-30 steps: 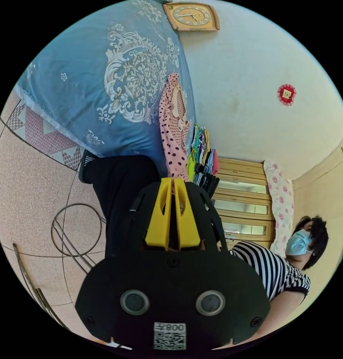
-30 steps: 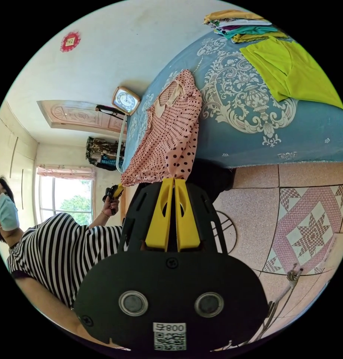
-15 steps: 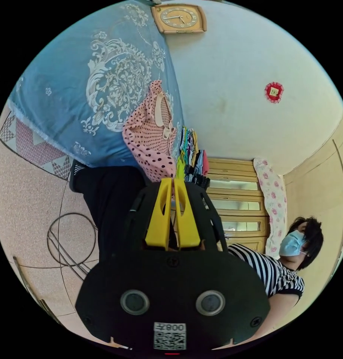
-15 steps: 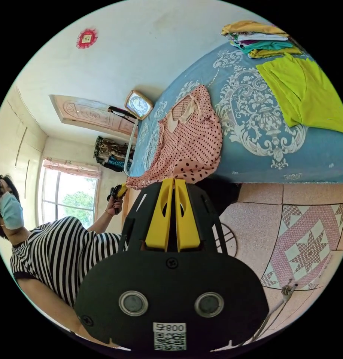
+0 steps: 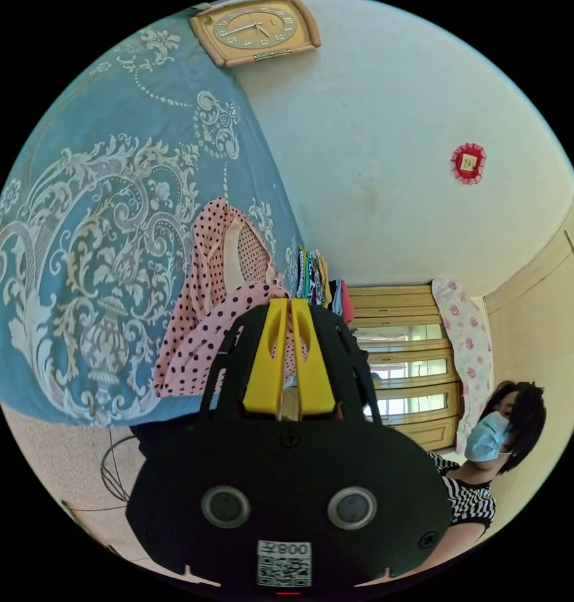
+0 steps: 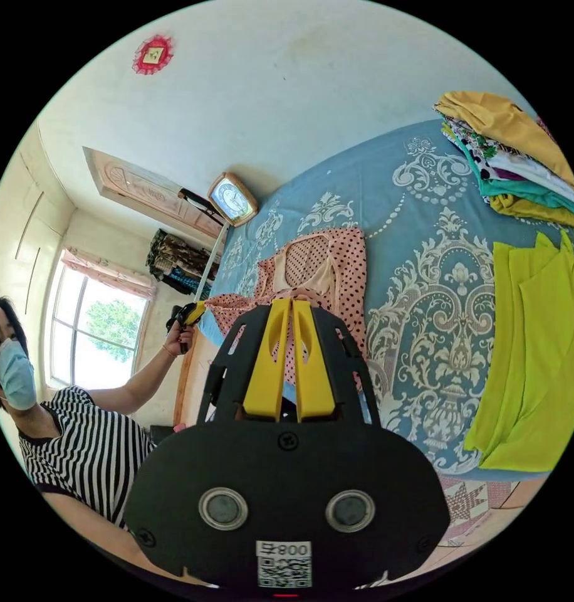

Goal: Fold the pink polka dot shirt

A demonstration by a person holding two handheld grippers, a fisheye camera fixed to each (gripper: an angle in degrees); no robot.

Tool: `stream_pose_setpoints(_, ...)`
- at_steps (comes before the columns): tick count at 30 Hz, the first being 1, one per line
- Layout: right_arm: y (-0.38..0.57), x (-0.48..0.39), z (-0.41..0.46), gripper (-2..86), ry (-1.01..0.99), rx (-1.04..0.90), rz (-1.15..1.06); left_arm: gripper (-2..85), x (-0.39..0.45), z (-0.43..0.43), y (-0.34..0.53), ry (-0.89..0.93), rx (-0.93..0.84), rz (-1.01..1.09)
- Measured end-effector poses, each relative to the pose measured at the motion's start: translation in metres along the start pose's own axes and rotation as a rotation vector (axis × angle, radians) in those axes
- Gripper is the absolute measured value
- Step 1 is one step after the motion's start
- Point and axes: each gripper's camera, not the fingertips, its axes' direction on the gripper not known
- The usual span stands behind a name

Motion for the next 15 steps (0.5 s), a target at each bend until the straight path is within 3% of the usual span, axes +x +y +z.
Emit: stream_pose_setpoints(15,-0.207,0.102,0.1,0.5,0.019,-0.048,0.092,1.0,-0.036,0.078,-0.171,-0.041,0.002,-0.039)
